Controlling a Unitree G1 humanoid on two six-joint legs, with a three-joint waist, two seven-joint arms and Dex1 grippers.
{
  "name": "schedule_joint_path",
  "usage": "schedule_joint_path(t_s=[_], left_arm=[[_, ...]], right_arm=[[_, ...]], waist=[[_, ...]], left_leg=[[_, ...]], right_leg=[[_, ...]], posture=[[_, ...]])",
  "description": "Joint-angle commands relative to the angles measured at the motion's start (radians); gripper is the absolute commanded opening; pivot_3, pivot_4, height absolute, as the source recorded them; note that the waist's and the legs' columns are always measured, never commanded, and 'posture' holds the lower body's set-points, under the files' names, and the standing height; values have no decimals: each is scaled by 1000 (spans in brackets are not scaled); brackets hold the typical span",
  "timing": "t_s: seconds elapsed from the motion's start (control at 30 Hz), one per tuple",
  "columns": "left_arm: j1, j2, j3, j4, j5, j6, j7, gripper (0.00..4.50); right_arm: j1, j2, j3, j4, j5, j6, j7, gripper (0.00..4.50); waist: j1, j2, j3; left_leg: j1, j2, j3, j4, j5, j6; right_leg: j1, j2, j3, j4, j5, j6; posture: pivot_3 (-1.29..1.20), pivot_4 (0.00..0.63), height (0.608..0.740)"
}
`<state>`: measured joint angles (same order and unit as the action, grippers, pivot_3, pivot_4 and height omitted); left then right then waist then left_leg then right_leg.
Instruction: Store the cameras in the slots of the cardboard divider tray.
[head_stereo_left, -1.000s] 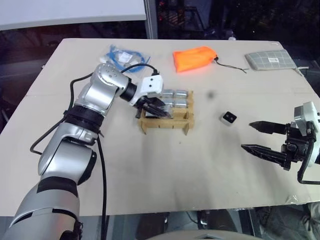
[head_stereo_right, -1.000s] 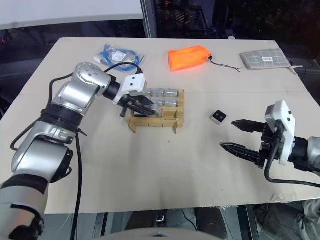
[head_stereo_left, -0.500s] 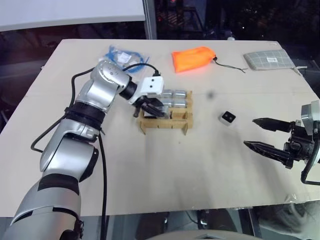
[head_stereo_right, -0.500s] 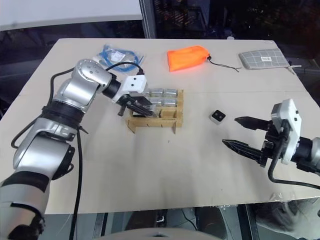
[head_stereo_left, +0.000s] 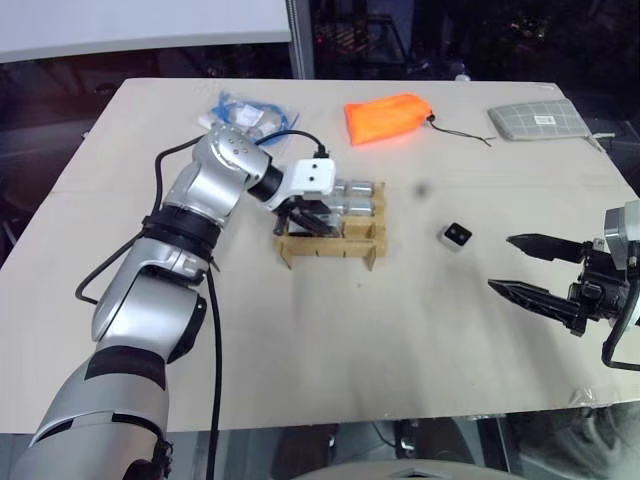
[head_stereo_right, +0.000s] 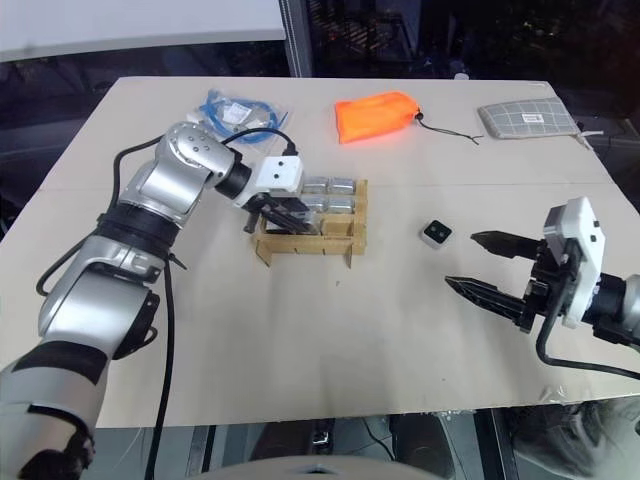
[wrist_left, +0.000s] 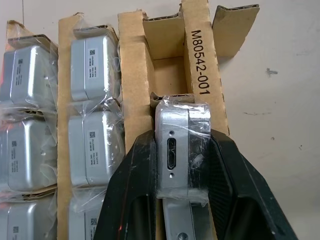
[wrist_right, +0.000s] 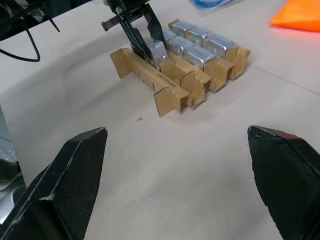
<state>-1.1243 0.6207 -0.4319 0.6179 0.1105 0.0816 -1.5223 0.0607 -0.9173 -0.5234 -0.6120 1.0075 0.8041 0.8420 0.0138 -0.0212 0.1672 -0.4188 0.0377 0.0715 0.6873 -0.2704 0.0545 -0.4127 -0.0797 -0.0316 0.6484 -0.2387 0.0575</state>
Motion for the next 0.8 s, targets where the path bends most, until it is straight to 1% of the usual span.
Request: schedule_joint_path(t_s=[0.03,0.07,0.1,0.13,0.23,0.33,0.47,0.5,0.57,0.6,0.7,0.73,0.8], left_arm=[[-5,9,6,0,21,-34,-1,1798],[-4,7,12,-2,20,-32,3,1980],[-4,4,17,-3,20,-33,9,2586],[-3,0,23,-4,18,-29,14,3090],[-10,-24,48,4,9,7,58,4450],[-20,-31,57,10,6,19,65,4450],[-55,-67,139,2,-74,85,81,4450],[-64,-78,170,-13,-115,118,70,4450],[-64,-95,260,-101,-261,239,17,4450],[-58,-98,289,-137,-311,281,-3,4450],[16,-38,350,-296,-472,474,-79,4450],[47,-15,362,-344,-505,512,-89,4450],[132,24,398,-441,-556,521,-87,4450]], right_arm=[[1,3,-15,-22,6,-22,-6,4500],[1,3,-14,-22,6,-23,-6,4500],[1,3,-14,-22,5,-24,-6,4500],[1,4,-14,-21,5,-25,-6,4500],[0,2,-10,-18,1,-27,-3,4500],[-4,1,-6,-14,-1,-29,-1,4500],[-1,1,-5,-8,-16,-36,0,4500],[-1,4,0,-5,-26,-39,-4,4500],[-4,18,21,4,-66,-56,-28,4500],[-5,22,30,7,-82,-64,-37,4500],[-36,65,107,41,-173,-118,-79,4500],[-46,79,137,58,-213,-142,-90,4500],[-67,106,196,103,-278,-180,-101,4500]], waist=[[0,0,0],[0,0,0],[0,0,0],[0,0,0],[2,0,0],[7,0,0],[4,0,0],[3,0,0],[1,-1,0],[-1,-1,1],[-12,-1,0],[-18,1,0],[-30,2,0]], left_leg=[[0,0,0,0,0,0],[0,0,0,0,0,0],[0,0,0,0,0,0],[0,0,0,0,0,0],[0,0,0,0,0,0],[0,0,-1,2,0,0],[0,0,-1,5,0,1],[0,0,-1,6,0,1],[0,0,-1,6,-1,1],[0,0,-1,7,-1,1],[0,0,0,7,1,-2],[0,1,0,7,2,-3],[3,1,1,6,2,-3]], right_leg=[[0,0,0,0,0,0],[0,0,0,0,0,0],[0,0,0,0,0,0],[0,0,0,0,0,0],[0,0,0,0,0,0],[0,-1,-1,2,0,0],[0,-1,-1,7,0,0],[0,-1,-1,7,0,0],[0,-1,0,8,0,0],[0,-1,0,8,0,0],[0,-1,1,8,0,0],[0,0,2,8,0,0],[0,0,4,10,0,0]], posture=[[0,150,740],[0,150,740],[0,150,740],[0,150,740],[0,150,740],[0,150,740],[0,150,740],[0,150,740],[0,150,740],[0,150,740],[0,150,740],[0,150,740],[0,150,740]])
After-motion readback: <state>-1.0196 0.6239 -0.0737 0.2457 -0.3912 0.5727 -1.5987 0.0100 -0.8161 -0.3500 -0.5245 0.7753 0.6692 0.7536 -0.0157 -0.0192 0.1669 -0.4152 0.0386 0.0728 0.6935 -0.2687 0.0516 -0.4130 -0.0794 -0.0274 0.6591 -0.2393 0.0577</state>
